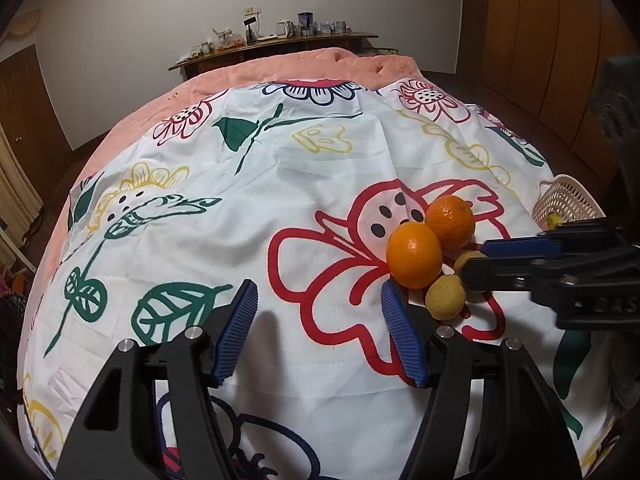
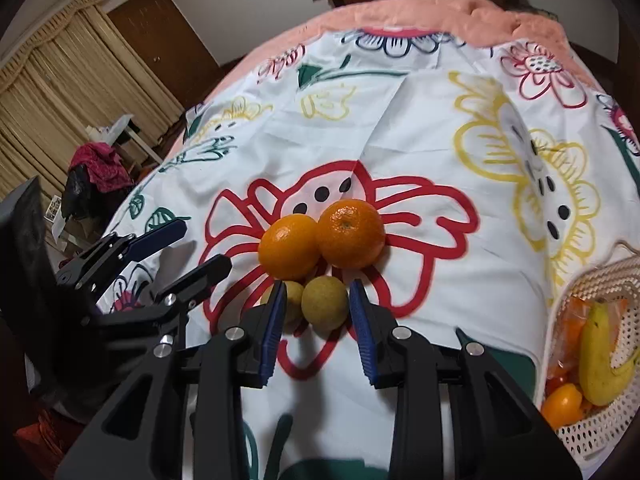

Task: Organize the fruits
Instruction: 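Close the left tool on one orange while the right tool closes on the other orange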

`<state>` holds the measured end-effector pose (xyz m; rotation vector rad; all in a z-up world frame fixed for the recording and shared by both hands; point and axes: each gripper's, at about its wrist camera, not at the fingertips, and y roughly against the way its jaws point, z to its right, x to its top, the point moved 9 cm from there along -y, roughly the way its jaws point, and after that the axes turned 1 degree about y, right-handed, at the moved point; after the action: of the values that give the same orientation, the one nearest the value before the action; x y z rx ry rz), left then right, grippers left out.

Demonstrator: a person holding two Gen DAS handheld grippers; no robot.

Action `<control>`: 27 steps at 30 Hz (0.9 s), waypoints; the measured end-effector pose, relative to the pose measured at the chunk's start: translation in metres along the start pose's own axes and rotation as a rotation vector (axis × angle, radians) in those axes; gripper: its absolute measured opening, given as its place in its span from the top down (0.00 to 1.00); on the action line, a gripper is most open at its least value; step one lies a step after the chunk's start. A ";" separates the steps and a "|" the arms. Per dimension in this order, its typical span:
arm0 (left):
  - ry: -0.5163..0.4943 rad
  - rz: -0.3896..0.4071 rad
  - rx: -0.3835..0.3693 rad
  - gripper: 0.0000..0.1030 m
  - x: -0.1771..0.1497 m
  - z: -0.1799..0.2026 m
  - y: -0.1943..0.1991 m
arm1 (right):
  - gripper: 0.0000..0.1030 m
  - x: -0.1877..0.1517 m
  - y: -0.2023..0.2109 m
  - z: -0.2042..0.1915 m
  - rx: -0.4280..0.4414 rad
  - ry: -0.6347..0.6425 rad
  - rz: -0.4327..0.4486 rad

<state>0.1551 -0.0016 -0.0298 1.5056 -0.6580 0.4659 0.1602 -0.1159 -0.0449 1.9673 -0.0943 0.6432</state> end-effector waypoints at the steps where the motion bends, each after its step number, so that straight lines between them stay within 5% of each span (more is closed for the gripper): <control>1: 0.004 -0.003 0.000 0.36 -0.001 -0.001 -0.001 | 0.68 0.001 -0.003 0.000 -0.004 -0.003 -0.008; 24: 0.009 -0.002 -0.049 0.36 0.018 0.011 -0.007 | 0.75 -0.007 0.034 0.013 -0.001 -0.020 0.102; 27: -0.006 -0.005 -0.077 0.45 0.023 0.020 -0.011 | 0.75 -0.007 0.029 0.019 0.007 -0.041 0.093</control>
<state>0.1773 -0.0242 -0.0240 1.4361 -0.6692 0.4280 0.1520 -0.1480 -0.0309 1.9925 -0.2102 0.6644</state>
